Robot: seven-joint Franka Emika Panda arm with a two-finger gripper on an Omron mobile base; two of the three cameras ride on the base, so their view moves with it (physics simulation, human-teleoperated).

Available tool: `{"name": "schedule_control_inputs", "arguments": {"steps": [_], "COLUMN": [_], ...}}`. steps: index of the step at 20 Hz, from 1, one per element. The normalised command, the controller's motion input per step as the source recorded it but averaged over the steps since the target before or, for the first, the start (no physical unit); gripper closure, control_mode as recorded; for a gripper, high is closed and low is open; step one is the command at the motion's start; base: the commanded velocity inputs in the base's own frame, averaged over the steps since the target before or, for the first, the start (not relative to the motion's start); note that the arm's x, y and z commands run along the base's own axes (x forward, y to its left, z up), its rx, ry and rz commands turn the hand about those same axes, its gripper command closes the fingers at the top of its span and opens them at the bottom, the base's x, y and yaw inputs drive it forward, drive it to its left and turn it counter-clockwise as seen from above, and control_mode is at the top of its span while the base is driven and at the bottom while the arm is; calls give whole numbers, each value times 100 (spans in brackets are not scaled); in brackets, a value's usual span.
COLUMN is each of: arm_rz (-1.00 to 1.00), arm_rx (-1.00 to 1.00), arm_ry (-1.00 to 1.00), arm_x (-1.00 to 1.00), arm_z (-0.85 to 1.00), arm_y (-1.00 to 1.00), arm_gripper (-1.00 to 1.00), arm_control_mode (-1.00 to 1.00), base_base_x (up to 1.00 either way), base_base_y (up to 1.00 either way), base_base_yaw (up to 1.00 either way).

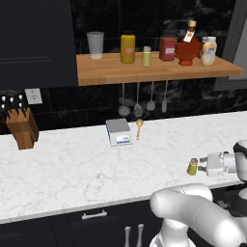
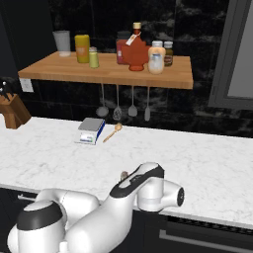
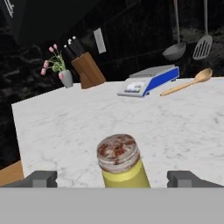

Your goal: Put the shaker and condiment bottle from the counter next to their counterparts in the cabinet.

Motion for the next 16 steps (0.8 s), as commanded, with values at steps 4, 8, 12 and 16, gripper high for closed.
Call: {"name": "schedule_control_inputs", "arguments": {"steps": [4,8,12,16], "arm_rz": [-4,-2,-1,0], "arm_rx": [0,0,0,0], "arm_ry": [0,0,0,0], "arm_x": [12,12,6,0], "arm_z": [-12,-8,-7,-13], "arm_y": [-2,0,0,0], "arm_gripper": [-100,-100,-100,-100], "arm_control_mode": [-100,-100,-100,-100], "base_base_x": [0,0,0,0], "base_base_y": [0,0,0,0], "base_base_yaw": [0,0,0,0]}}
